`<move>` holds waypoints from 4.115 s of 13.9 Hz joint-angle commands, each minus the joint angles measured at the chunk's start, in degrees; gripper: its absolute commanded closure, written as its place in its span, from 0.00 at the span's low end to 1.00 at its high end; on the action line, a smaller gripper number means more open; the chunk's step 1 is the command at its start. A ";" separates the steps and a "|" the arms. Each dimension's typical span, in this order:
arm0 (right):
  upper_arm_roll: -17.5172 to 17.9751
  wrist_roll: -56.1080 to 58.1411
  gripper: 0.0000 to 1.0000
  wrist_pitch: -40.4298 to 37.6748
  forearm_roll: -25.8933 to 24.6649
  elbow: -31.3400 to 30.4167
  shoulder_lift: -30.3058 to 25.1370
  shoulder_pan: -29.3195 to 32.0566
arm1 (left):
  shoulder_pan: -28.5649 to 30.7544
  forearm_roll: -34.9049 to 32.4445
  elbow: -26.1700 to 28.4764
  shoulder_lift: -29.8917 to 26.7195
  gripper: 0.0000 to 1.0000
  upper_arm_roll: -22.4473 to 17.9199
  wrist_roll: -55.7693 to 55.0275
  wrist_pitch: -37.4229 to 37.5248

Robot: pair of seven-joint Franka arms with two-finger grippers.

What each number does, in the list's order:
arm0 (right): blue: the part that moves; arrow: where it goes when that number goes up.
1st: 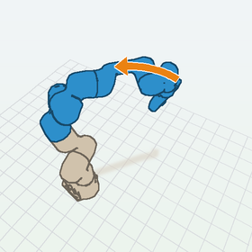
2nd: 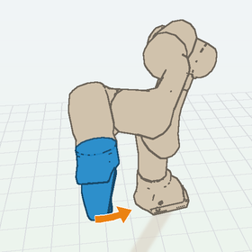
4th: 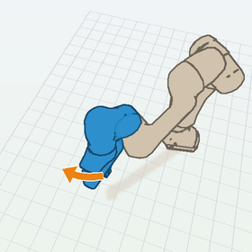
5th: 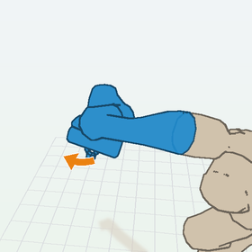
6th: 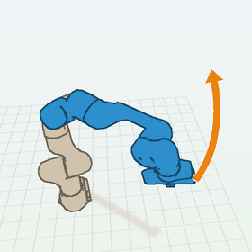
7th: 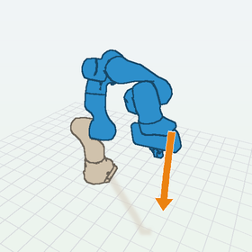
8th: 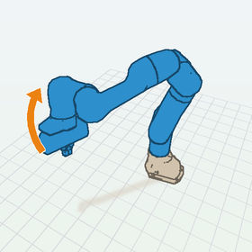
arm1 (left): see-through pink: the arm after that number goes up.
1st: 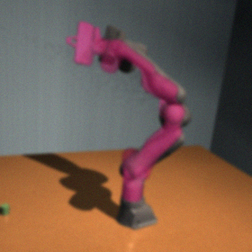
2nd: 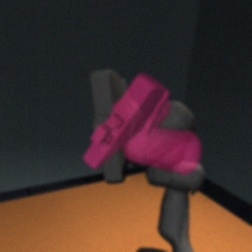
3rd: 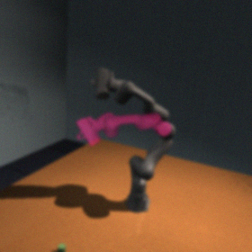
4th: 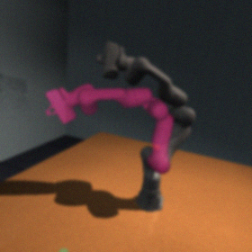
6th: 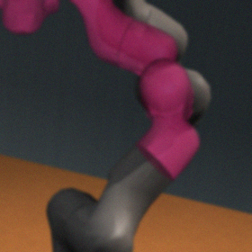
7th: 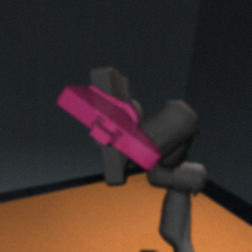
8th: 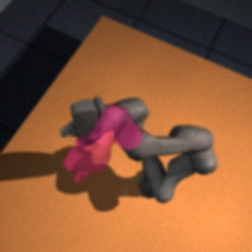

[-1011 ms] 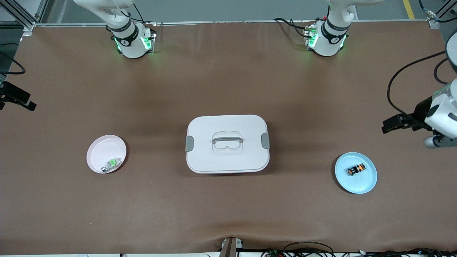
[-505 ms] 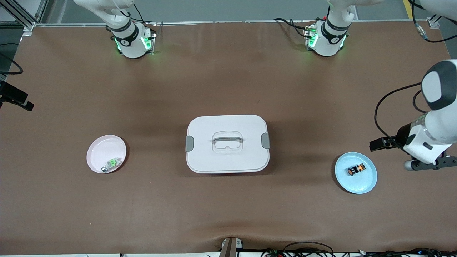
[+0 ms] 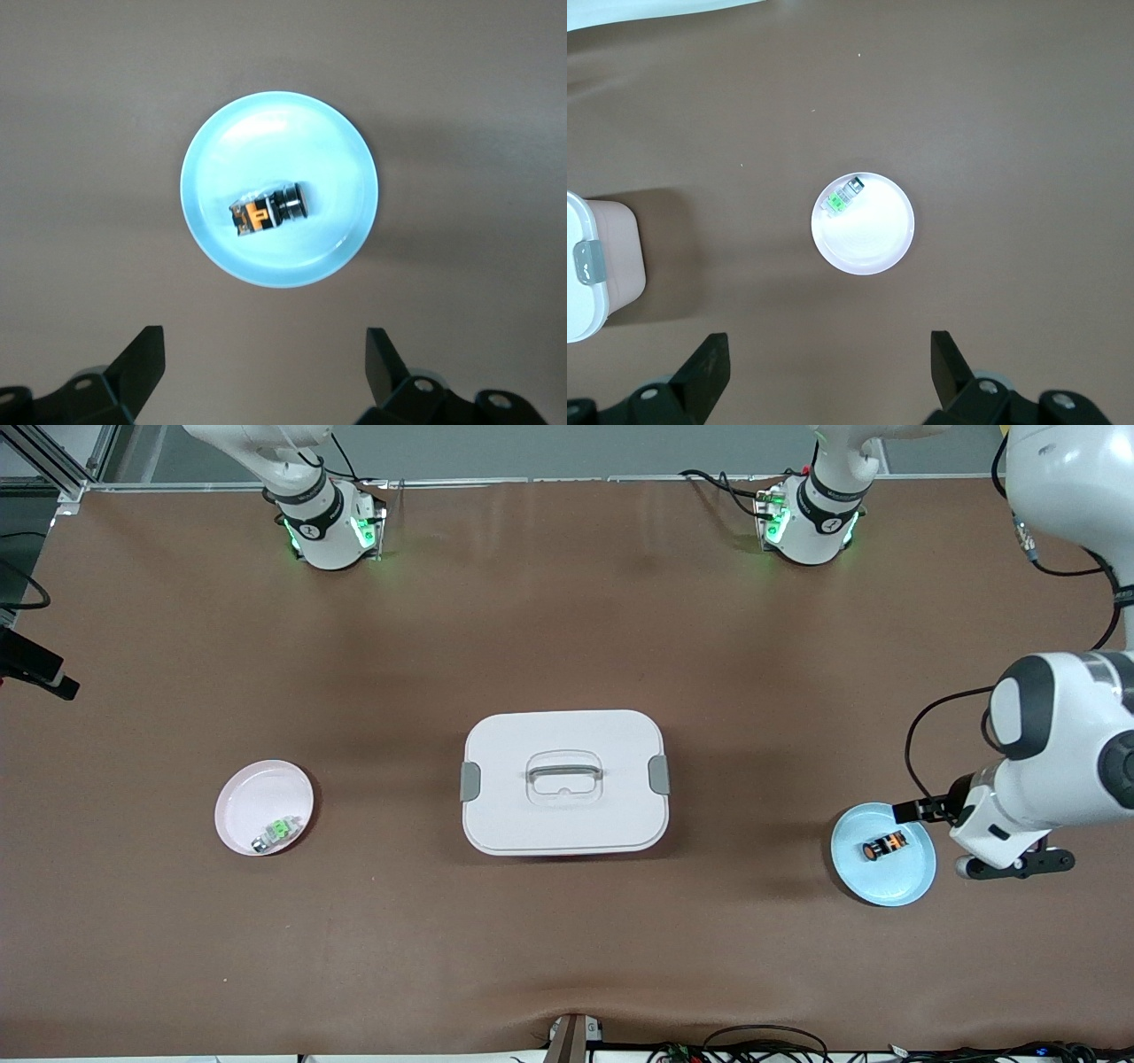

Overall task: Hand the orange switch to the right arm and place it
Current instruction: 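Lower the left gripper over the orange switch on the blue plate, then close the left gripper on the orange switch and lift it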

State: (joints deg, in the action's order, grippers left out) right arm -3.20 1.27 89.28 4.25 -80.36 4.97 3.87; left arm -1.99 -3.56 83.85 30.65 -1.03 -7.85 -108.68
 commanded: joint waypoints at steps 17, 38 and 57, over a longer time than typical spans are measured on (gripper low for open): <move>1.00 -3.45 0.00 -6.93 -8.47 0.38 -0.84 -3.34 | 2.78 1.80 -1.84 13.64 0.00 -0.11 -7.71 -10.57; 0.66 -4.70 0.00 -3.59 -3.46 0.73 -0.93 -2.12 | 2.78 1.89 -0.18 16.37 0.00 -0.11 -14.57 -15.42; 0.57 -4.61 0.00 -3.15 -3.11 0.73 -0.76 -1.41 | 2.43 2.16 -0.35 13.48 0.97 0.24 -17.97 -12.96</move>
State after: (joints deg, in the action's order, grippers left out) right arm -3.05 -3.29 86.16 0.08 -79.76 4.70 1.59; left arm 0.82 -2.17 83.41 46.49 -0.95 -23.31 -123.57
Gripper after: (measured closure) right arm 0.000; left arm 0.273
